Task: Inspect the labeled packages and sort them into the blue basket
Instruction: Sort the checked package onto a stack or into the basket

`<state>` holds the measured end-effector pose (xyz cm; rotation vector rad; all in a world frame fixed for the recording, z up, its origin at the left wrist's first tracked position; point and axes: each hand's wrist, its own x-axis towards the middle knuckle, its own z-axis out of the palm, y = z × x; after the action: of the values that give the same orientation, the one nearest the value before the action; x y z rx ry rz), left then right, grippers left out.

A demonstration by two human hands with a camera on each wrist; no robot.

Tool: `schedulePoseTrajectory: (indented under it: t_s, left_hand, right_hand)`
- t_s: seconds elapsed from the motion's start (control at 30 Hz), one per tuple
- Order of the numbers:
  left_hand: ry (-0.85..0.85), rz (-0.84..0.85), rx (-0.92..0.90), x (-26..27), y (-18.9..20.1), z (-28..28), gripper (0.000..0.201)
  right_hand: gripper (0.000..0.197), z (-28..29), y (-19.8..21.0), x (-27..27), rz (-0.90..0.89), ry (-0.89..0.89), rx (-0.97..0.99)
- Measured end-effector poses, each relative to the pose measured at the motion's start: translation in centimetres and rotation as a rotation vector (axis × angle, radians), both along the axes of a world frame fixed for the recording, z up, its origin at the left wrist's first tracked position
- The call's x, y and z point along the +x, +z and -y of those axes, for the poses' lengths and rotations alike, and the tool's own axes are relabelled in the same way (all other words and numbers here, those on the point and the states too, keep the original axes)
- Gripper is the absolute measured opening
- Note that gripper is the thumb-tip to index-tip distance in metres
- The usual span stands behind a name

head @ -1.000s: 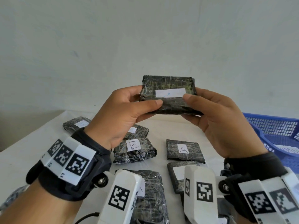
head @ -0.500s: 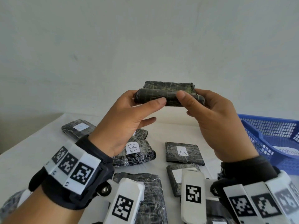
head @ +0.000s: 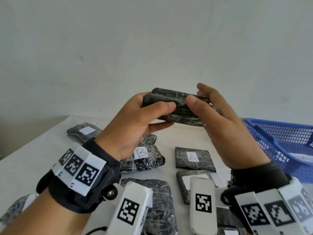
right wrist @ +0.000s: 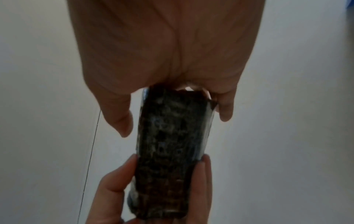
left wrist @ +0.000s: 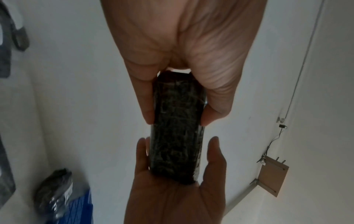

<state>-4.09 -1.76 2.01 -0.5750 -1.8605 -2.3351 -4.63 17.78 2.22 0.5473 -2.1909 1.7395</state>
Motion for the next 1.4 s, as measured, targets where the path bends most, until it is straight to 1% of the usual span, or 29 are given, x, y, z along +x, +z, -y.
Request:
schedulePoseTrajectory:
  t_s: [0.1,0.13,0.2,0.3,0.4,0.47,0.53,0.6,0.63,0.7,0.73,0.8,0.83,0.97,1.1,1.17,1.23,1.33,1.4]
  left_hand:
    - [-0.035,0.043,0.046,0.2,0.0,-0.6,0.037]
    - [-0.036,0.054,0.073,0.2,-0.1,-0.7,0.034]
    - [-0.033,0.080,0.116,0.3,-0.2,-1.0,0.029]
    - [0.016,0.107,0.129,0.4,-0.3,-1.7,0.032]
    - [0.057,0.073,0.153,0.3,-0.2,-1.7,0.038]
    - [0.072,0.052,0.153,0.3,-0.1,-1.5,0.035]
    - [0.095,0.040,0.136,0.3,-0.2,-1.6,0.031]
    - [0.117,0.031,0.108,0.2,-0.3,-1.6,0.024]
    - [0.117,0.029,0.101,0.2,-0.2,-1.7,0.024]
    - [0.121,0.023,0.102,0.3,-0.2,-1.8,0.032]
    - [0.134,0.013,0.096,0.4,-0.2,-1.8,0.028]
    - [0.152,-0.011,0.064,0.4,-0.3,-1.9,0.012]
    - [0.157,-0.016,0.054,0.4,-0.4,-1.9,0.010]
    - [0.132,-0.021,0.076,0.5,-0.2,-1.7,0.014]
    - [0.147,-0.058,0.060,0.5,-0.1,-1.5,0.010]
    - [0.135,-0.044,0.077,0.4,-0.1,-1.4,0.006]
    - [0.125,-0.028,0.097,0.3,-0.1,-1.3,0.008]
    - [0.105,-0.018,0.114,0.2,0.0,-0.9,0.013]
    - [0.083,-0.001,0.119,0.2,0.1,-0.8,0.019]
  right_hand:
    - [0.067,0.3,0.1,0.2,-0.060,-0.024,-0.042]
    - [0.060,0.4,0.2,0.2,-0.082,-0.036,-0.066]
    - [0.054,0.3,0.2,0.1,-0.100,-0.048,-0.113]
    - [0.062,0.0,0.1,-0.1,-0.050,-0.024,-0.131]
    - [0.079,0.1,0.0,-0.3,0.037,-0.017,-0.113]
    - [0.085,0.3,0.0,-0.3,0.017,-0.047,-0.105]
    - [0.077,0.6,0.0,-0.2,-0.006,-0.069,-0.113]
    - [0.072,0.7,0.0,-0.2,0.014,-0.052,-0.144]
    - [0.073,0.7,0.0,-0.1,0.026,-0.032,-0.161]
    - [0.076,0.7,0.1,0.0,0.019,-0.019,-0.167]
    - [0.075,0.8,0.2,0.1,0.001,-0.027,-0.165]
    - [0.071,0.9,0.3,0.1,-0.015,-0.037,-0.174]
    - [0.071,0.9,0.3,0.1,-0.007,-0.029,-0.184]
    - [0.071,0.9,0.2,0.1,-0.002,0.003,-0.225]
    - [0.059,0.9,0.4,0.0,-0.010,0.010,-0.238]
    - [0.052,0.8,0.3,-0.1,-0.015,0.021,-0.250]
    - [0.047,0.6,0.3,-0.2,-0.025,0.037,-0.261]
    - [0.041,0.2,0.4,-0.3,-0.002,0.109,-0.307]
    - [0.036,0.0,0.4,-0.3,0.002,0.119,-0.341]
